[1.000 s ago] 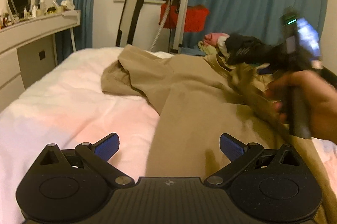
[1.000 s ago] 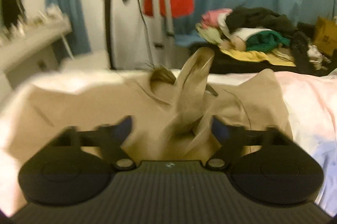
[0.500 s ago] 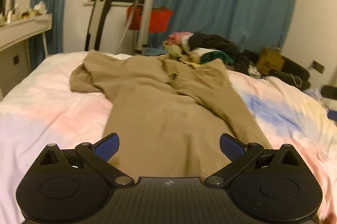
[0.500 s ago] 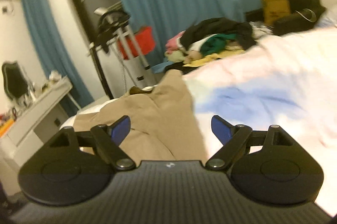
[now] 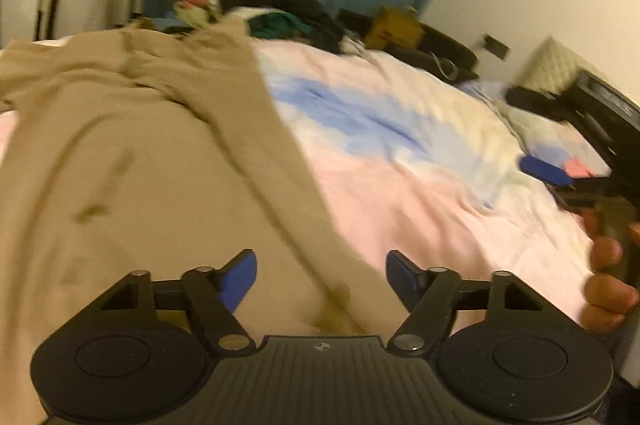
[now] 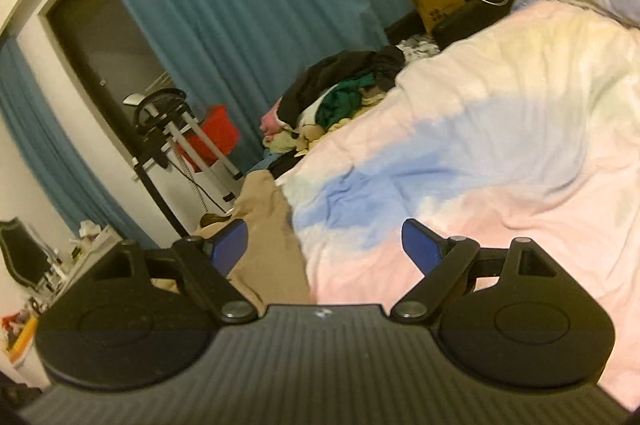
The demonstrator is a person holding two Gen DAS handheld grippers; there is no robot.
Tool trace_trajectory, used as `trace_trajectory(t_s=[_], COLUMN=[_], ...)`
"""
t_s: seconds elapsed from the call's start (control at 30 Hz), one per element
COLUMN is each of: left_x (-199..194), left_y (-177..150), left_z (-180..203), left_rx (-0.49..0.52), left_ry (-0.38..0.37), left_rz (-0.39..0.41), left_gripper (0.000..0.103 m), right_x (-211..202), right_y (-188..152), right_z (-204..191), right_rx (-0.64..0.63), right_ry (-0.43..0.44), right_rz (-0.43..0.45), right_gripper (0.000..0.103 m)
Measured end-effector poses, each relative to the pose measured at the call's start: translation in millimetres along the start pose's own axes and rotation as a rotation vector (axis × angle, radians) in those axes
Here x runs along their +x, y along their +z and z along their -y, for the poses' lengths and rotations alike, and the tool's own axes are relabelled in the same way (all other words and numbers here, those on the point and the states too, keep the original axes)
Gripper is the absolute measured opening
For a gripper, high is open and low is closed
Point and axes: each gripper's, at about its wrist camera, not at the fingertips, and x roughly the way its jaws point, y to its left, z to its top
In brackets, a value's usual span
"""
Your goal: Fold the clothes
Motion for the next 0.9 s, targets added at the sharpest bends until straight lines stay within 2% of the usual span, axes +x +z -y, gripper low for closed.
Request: trace_trajectory(t_s=[0.1,0.17,0.37,0.43,0.47,0.6,0.73,0.9], left_x=[14,27,67,77,79,64,12,-49], left_y=[-11,-21,-48,-56,-58,-53,-39,-35], left_z=[30,50,80,77,74,59,33,-18], left_rx=[0.033,0.083,0.248,0.29,0.302,0.242,0.128,-0.03], left_ry=[-0.069,-0.093,-0.058,-0.039,-0.033,-0.062,-0.132,-0.155], left_rz=[-0.046,-0.074,-0.16,-0.171,-0.175,-0.13,-0.03,0.054], left_gripper=[0.059,0.059,0.057,0.03,0.006,0.003,0.003,0.003], right_x=[-1,-1,6,8,9,12,11,10], right_y=[3,4,2,1,1,-1,0,-3], right_z=[7,11,17,18,19,20,20,9], right_rx=[0.014,0.018,0.022,0.026,0.029,0.04,0.044,0.017], right_ry=[-0.006,-0.005,-0.005,-0.008,-0.007,-0.003,0.006,0.043], right_rz=[0.009,0.015,-0.009,-0.018,-0.02,-0.029,-0.03,-0.035], right_gripper=[0.086,0.086,0.086,0.086,0.086,0.086,0.086,0.086])
